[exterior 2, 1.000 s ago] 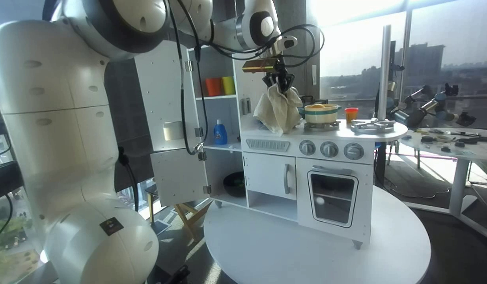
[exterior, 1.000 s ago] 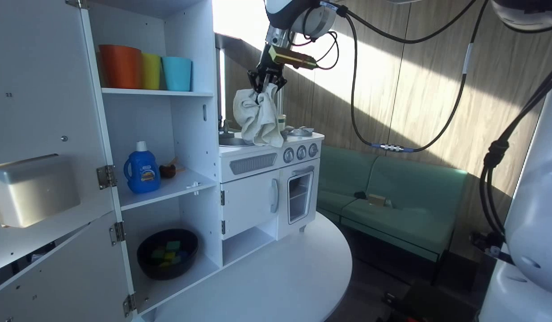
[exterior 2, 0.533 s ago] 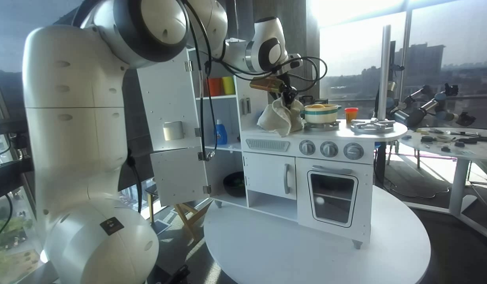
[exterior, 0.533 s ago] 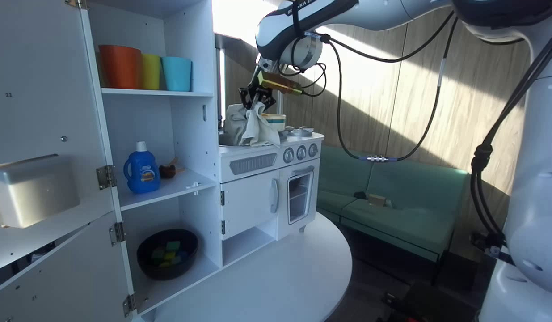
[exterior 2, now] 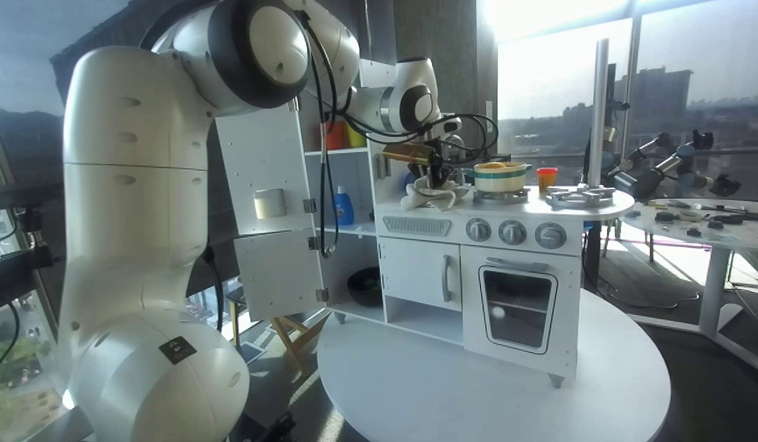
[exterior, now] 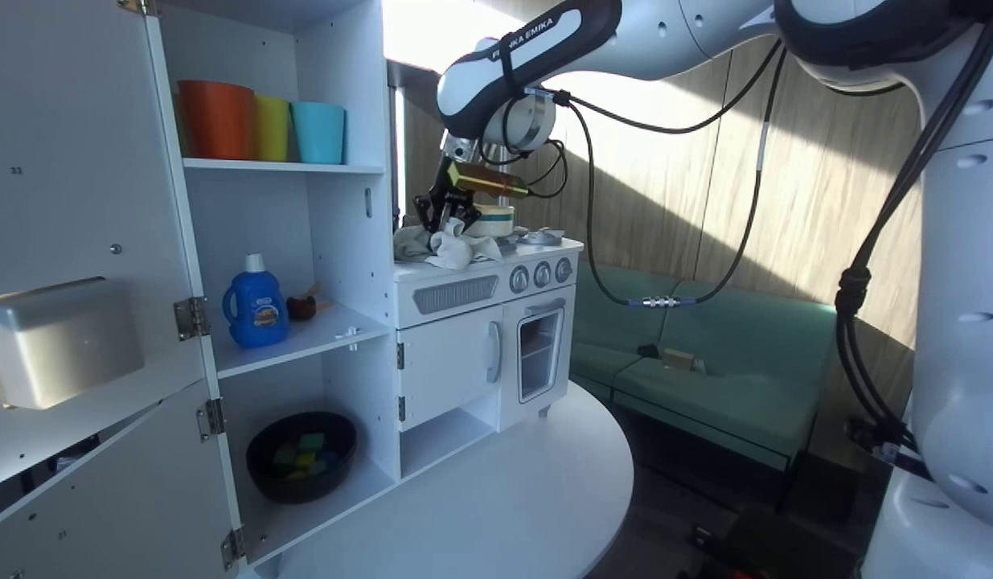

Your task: Remove the white towel from on top of the cabinet an use it to wipe the counter

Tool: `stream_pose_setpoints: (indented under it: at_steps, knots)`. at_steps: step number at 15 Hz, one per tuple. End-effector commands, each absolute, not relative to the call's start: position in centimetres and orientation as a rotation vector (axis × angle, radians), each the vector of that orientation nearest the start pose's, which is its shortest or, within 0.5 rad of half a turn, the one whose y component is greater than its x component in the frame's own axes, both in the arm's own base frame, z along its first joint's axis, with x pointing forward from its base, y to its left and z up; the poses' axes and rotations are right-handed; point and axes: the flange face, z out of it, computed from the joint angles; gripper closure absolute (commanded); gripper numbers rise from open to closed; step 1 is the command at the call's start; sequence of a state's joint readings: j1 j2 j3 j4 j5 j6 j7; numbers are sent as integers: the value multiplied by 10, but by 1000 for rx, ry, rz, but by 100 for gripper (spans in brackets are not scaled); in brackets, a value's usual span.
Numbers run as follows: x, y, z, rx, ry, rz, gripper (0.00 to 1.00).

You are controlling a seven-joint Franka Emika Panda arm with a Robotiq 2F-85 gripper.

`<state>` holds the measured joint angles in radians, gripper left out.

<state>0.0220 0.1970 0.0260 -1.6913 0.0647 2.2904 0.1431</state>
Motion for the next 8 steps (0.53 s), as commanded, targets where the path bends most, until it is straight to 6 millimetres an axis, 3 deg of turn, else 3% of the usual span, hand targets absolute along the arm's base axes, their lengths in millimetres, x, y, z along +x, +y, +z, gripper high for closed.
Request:
stream_pose_setpoints:
  at_steps: [1,4,8]
  knots:
    - [651,37,518,-3018,66,-502,85]
    - [649,52,497,-3008,-87,-370,85]
    - [654,77,498,-2948,-248,-408,85]
